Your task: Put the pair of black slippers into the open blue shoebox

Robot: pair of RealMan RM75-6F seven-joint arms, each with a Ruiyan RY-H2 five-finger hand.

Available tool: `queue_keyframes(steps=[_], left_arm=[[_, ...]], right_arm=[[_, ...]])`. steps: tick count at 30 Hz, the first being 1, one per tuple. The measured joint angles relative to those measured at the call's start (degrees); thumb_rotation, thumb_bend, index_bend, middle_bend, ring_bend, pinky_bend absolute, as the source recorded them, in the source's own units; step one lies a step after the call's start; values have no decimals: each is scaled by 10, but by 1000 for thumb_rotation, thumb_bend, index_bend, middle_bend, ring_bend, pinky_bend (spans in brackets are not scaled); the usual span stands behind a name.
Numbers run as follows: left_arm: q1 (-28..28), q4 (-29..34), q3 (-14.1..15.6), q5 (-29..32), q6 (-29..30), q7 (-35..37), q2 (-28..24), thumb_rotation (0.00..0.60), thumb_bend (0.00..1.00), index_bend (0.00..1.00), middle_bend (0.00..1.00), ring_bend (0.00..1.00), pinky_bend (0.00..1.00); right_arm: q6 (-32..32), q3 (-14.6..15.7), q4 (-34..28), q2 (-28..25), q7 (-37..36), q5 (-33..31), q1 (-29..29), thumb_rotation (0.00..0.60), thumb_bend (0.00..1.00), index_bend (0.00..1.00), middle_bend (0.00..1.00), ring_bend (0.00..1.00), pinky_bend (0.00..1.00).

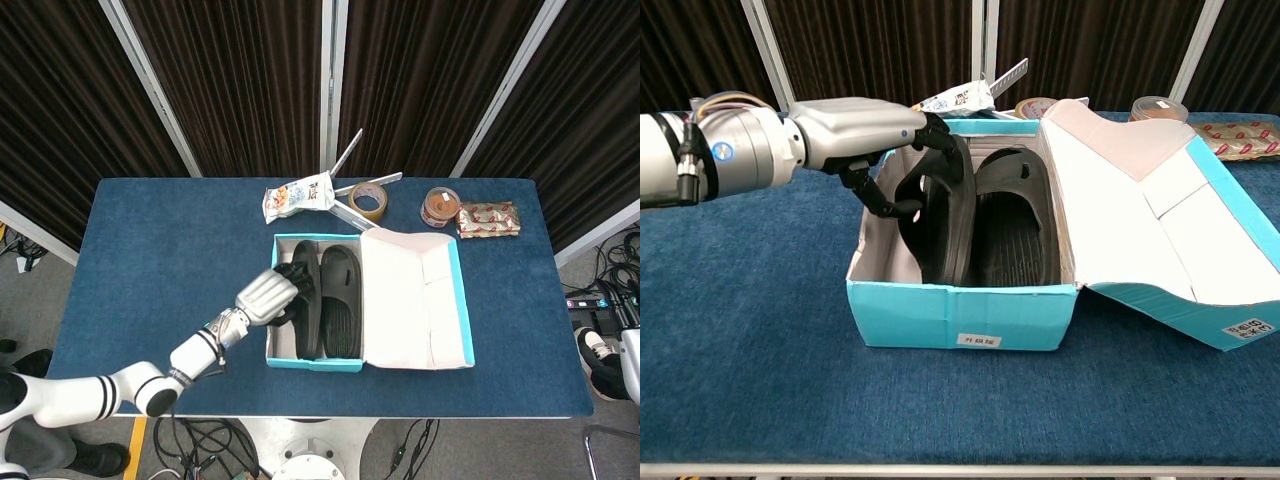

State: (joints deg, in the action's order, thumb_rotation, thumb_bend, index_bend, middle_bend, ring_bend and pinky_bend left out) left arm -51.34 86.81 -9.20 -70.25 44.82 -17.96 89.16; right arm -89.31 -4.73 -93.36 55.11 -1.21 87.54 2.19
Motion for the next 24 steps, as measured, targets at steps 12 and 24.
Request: queue_keyframes(steps=[12, 24], left_arm=[[-8, 33, 6, 58, 4, -30, -3, 600, 416, 291, 233, 0, 169], [76, 89, -24, 10, 121, 132, -94, 600, 314, 302, 247, 36, 182]], right_arm=[[-7, 0, 2, 0, -2, 2, -4, 600, 127, 0, 117, 5, 77], [4, 4, 19, 3, -36, 1, -3, 600, 128, 0, 115, 5, 78]])
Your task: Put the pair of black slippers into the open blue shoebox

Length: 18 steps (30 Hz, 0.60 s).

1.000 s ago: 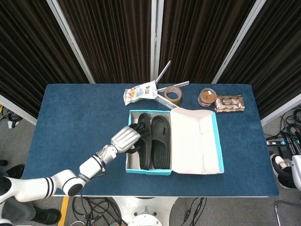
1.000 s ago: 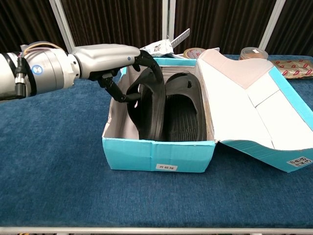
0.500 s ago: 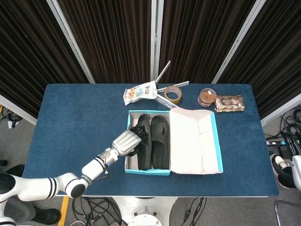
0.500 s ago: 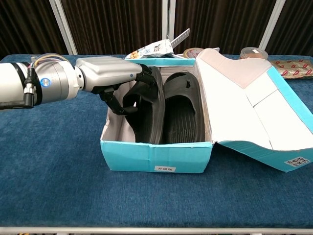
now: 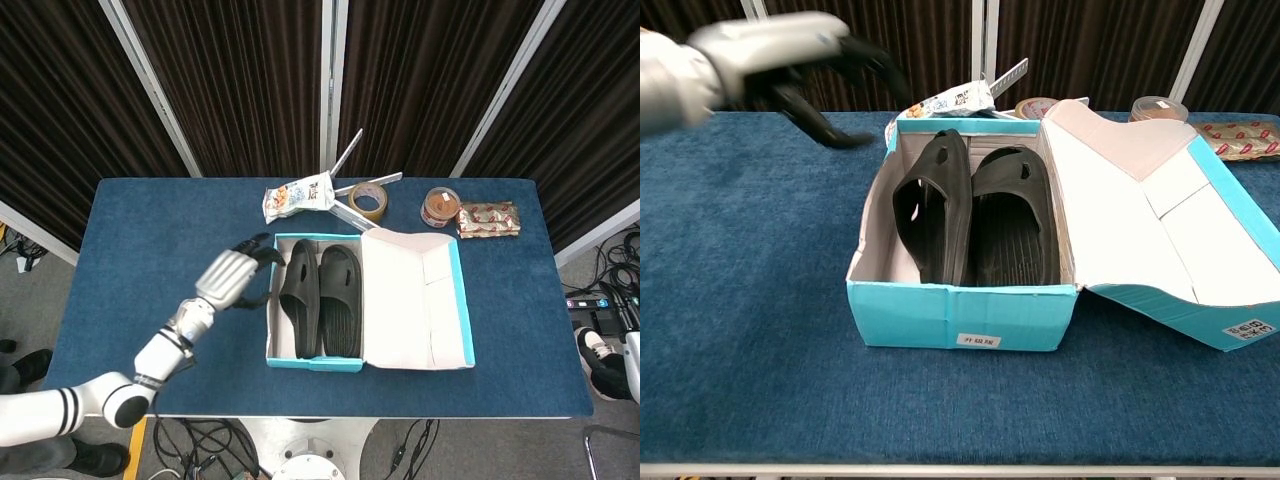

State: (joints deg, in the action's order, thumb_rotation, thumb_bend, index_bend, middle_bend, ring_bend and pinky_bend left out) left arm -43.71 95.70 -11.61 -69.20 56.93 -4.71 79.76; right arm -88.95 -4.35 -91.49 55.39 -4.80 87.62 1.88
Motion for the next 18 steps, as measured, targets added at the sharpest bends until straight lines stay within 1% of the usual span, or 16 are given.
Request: queue_keyframes(steps=[4, 7, 10, 13, 18], left_arm=[[55, -3, 3, 4, 84, -11, -32, 600, 311, 302, 247, 53, 182], [110, -13, 16, 5, 153, -26, -58, 600, 298, 301, 247, 53, 180], [170, -24, 38, 0, 213, -33, -84, 600, 282, 299, 247, 53, 176], [224, -30, 62, -9, 261, -32, -105, 600, 273, 299, 247, 53, 173], [299, -26, 98, -35, 328, -22, -120, 600, 263, 299, 247, 53, 171]], right_arm=[[11, 2, 20, 4, -42, 0, 4, 600, 129, 0, 103, 2, 78], [24, 4, 41, 10, -81, 1, 10, 600, 128, 0, 93, 0, 78], [34, 5, 58, 18, -104, 12, 19, 600, 128, 0, 92, 0, 78], [26, 6, 63, 26, -111, 29, 24, 600, 128, 0, 90, 0, 78], [11, 6, 56, 37, -90, 43, 27, 600, 128, 0, 82, 0, 78]])
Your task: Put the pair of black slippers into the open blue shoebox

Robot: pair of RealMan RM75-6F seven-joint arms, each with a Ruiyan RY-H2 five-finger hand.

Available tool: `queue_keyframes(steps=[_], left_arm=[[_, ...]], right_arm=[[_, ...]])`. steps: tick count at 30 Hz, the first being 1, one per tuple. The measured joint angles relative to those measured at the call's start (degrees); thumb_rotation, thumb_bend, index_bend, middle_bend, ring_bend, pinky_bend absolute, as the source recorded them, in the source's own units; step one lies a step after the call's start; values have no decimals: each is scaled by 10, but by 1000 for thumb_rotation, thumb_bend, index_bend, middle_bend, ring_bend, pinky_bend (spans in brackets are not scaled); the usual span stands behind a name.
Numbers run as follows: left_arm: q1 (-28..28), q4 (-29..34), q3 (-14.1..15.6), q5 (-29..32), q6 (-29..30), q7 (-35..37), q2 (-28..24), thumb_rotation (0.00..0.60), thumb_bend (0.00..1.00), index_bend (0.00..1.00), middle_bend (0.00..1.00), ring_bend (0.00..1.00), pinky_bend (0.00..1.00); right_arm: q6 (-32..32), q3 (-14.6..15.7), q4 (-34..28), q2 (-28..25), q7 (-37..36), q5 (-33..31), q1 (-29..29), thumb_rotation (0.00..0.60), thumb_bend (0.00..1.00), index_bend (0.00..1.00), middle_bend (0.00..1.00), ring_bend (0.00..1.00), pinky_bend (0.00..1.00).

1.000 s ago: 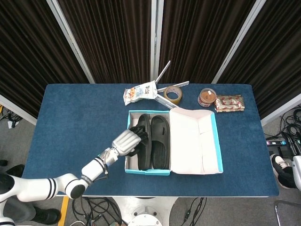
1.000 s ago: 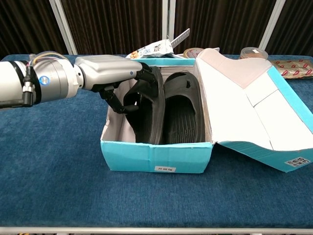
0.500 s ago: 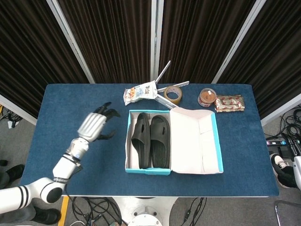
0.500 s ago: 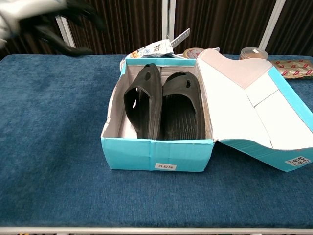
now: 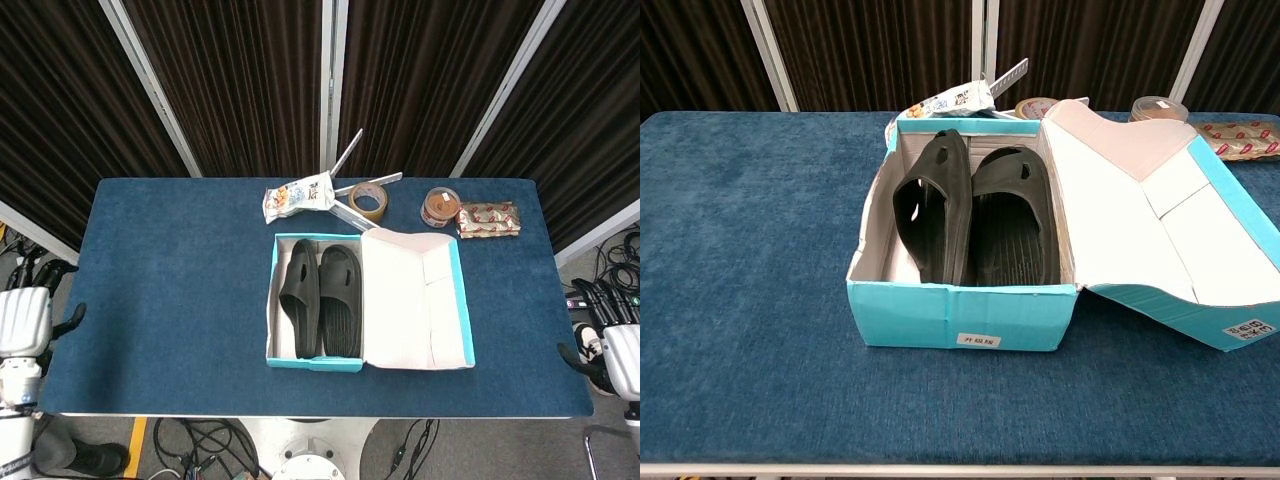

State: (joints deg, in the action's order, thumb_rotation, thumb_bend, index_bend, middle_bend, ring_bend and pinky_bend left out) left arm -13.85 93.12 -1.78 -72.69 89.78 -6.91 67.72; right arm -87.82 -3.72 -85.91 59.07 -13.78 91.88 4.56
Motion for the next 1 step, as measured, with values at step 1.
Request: queue_keyframes(steps=[1], left_arm=[[10, 3, 6, -7, 9, 1, -1, 600, 262, 299, 247, 53, 171]], right_arm=[[-1, 1, -4, 2, 5, 2, 0, 600, 127, 0, 82, 0, 79]])
